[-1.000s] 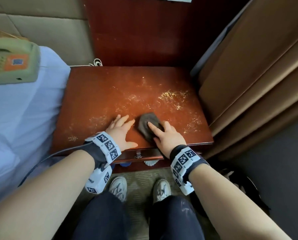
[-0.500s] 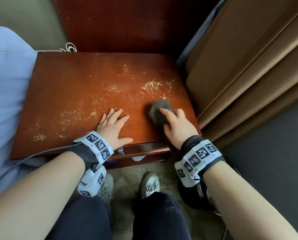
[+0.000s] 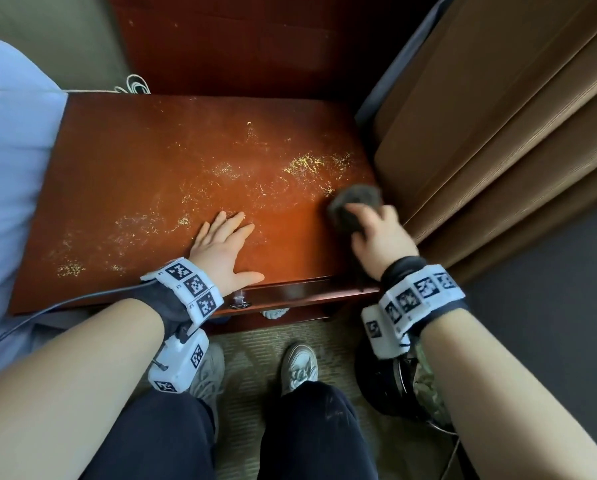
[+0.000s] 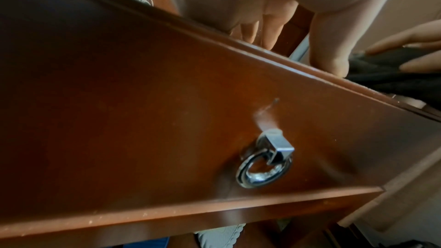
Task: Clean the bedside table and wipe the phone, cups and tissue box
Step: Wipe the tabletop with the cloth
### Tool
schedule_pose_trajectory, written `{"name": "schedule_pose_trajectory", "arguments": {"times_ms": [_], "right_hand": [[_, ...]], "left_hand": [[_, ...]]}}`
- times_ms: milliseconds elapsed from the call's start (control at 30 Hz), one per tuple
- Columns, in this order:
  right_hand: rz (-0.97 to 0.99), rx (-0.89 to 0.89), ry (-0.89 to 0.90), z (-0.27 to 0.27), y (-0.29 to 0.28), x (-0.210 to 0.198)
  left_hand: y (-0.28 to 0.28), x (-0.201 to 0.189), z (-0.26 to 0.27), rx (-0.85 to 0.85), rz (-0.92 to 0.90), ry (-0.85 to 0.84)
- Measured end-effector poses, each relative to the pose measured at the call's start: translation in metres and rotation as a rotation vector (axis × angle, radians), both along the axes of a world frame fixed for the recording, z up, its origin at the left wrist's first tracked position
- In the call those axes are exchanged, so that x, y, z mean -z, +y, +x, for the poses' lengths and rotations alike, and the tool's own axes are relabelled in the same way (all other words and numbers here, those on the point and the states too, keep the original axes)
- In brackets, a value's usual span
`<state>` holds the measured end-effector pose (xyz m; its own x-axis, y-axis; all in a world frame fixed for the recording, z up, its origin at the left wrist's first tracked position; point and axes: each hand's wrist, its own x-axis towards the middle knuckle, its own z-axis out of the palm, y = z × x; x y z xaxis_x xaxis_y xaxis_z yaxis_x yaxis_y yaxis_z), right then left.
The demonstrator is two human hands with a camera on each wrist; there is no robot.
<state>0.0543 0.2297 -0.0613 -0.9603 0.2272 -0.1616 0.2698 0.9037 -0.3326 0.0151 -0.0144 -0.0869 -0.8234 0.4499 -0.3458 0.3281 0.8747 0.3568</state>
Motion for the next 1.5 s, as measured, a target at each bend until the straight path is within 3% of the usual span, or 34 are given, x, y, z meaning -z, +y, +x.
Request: {"name": "schedule_pose_trajectory", "arguments": {"times_ms": [67,133,233,333,400,467,600,667,733,900,967,1033,1100,1167,1233,1300,1433,1500], "right_hand": [[-0.038,-0.274,-0.023,0.009,-0.033,0.010],[-0.025,-0.332,-0.011,0.009,-0.041,0.019],[0.054,-0.084,0.009,-0.007,-0.007,0.021],[0.138,0.209,-0.087,-0.019,0.026,0.016],[0.153,0.224,-0.131,-0.019,0.024,0.013],[0.152,0.065,-0.095,-0.013,0.006,0.011],[0.061,-0.450,-0.069,0.002,-0.034,0.008],[0.081,-0.519,-0.135,-0.013,-0.029,0.004],[0.131,-0.420,-0.171,-0.040,-0.010,0.003],[0.185,0.220,-0.270,-0.074,0.040,0.003],[0.148,0.258,-0.250,-0.072,0.041,-0.001],[0.142,0.123,-0.087,-0.069,0.031,-0.003],[0.068,-0.147,0.044,-0.068,0.010,-0.004],[0.061,-0.456,-0.015,-0.069,-0.015,0.000],[0.089,-0.545,-0.121,-0.080,-0.026,0.004],[0.125,-0.442,-0.156,-0.101,-0.014,0.007],[0.150,0.119,-0.214,-0.134,0.033,0.007],[0.122,0.216,-0.232,-0.130,0.044,0.000]], "left_hand": [[0.000,0.000,0.001,0.000,0.001,0.002],[0.000,0.000,0.000,0.001,-0.001,0.005],[-0.001,0.000,0.000,0.008,-0.010,-0.006],[-0.001,-0.001,0.000,0.016,-0.032,-0.015],[0.000,-0.002,-0.001,0.020,-0.037,-0.018],[0.000,-0.002,-0.001,0.022,-0.036,-0.015],[-0.005,-0.003,-0.005,0.020,-0.070,-0.016],[-0.009,-0.005,-0.009,0.001,-0.098,-0.034],[-0.013,-0.006,-0.015,-0.007,-0.148,-0.040],[-0.014,0.000,-0.027,0.028,-0.239,-0.059],[-0.015,0.000,-0.029,0.041,-0.251,-0.060],[-0.015,0.001,-0.028,0.046,-0.257,-0.056],[-0.015,0.001,-0.028,0.047,-0.264,-0.051],[-0.015,0.002,-0.029,0.048,-0.270,-0.049],[-0.014,0.001,-0.030,0.050,-0.274,-0.049],[-0.014,0.001,-0.029,0.051,-0.277,-0.053],[-0.014,0.000,-0.029,0.050,-0.277,-0.060],[-0.015,0.001,-0.029,0.047,-0.278,-0.065]]}}
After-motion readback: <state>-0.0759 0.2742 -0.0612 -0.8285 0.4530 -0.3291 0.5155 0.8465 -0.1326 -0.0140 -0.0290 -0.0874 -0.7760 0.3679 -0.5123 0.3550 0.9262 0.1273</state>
